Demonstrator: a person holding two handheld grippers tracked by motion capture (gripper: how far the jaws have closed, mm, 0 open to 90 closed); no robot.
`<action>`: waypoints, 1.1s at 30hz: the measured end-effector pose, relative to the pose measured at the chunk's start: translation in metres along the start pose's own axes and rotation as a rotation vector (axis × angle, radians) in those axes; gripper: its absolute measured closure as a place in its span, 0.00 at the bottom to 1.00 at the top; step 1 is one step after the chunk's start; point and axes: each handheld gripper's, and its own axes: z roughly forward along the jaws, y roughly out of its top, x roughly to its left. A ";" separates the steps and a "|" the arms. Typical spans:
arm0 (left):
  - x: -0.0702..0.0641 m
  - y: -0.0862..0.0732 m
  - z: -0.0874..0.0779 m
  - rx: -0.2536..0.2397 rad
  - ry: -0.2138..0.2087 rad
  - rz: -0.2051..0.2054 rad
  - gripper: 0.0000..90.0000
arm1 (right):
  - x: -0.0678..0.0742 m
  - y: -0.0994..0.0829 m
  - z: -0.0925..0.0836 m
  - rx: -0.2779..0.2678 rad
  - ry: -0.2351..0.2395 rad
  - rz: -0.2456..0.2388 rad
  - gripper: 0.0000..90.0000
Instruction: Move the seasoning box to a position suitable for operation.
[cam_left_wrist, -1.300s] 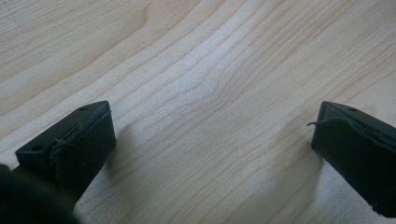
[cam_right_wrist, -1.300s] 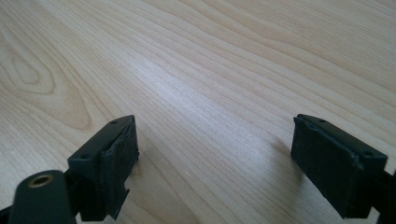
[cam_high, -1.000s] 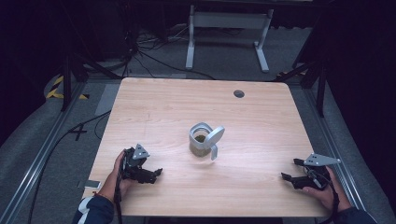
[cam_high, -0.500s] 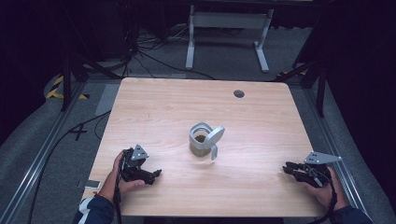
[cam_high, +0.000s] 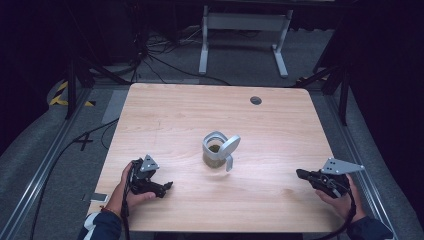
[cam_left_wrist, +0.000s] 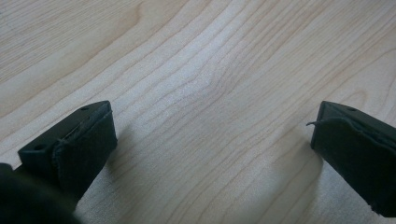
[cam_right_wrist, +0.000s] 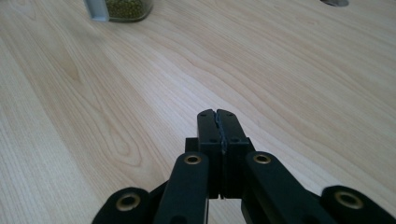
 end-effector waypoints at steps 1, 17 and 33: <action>0.000 0.000 0.000 -0.001 -0.001 -0.003 0.00 | 0.001 0.002 0.000 -0.004 0.001 -0.004 1.00; -0.001 -0.001 0.000 -0.011 0.003 -0.007 0.01 | 0.025 0.048 0.011 -0.070 0.053 -0.095 1.00; -0.001 -0.001 0.000 -0.011 0.004 -0.007 0.01 | 0.048 0.095 0.034 -0.114 0.113 -0.143 1.00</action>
